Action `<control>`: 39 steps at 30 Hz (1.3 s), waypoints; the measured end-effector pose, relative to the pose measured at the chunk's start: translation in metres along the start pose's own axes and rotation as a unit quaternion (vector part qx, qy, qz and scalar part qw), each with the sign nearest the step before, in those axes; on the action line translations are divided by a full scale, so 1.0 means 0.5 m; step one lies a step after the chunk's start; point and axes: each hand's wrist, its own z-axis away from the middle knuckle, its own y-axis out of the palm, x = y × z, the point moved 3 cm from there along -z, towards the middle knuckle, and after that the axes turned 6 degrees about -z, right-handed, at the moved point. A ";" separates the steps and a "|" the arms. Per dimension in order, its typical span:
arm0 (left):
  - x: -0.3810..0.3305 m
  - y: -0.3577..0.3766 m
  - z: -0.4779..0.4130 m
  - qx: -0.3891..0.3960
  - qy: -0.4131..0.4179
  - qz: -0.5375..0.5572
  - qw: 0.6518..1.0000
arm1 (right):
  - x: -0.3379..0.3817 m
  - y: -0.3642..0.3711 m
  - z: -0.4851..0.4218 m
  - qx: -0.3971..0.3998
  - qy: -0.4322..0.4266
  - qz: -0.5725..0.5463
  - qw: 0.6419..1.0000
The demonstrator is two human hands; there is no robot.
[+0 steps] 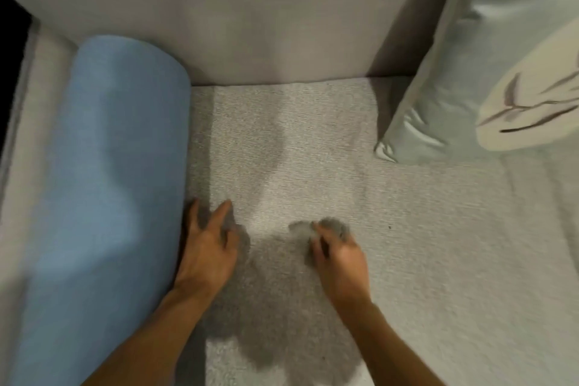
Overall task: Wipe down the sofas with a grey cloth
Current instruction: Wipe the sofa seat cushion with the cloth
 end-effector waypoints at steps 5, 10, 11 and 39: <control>0.010 0.011 -0.029 -0.022 0.027 0.028 0.999 | 0.128 0.033 -0.218 -0.094 0.003 -0.009 0.996; 0.006 0.019 -0.060 -0.030 0.036 0.050 0.998 | 0.148 0.070 -0.060 -0.002 -0.135 0.049 0.990; -0.001 0.017 -0.074 -0.030 0.037 0.046 0.998 | 0.138 0.058 -0.049 0.015 -0.152 0.063 0.986; -0.041 0.021 -0.166 -0.063 0.064 -0.060 0.994 | 0.173 -0.055 -0.461 -0.121 -0.037 0.061 0.990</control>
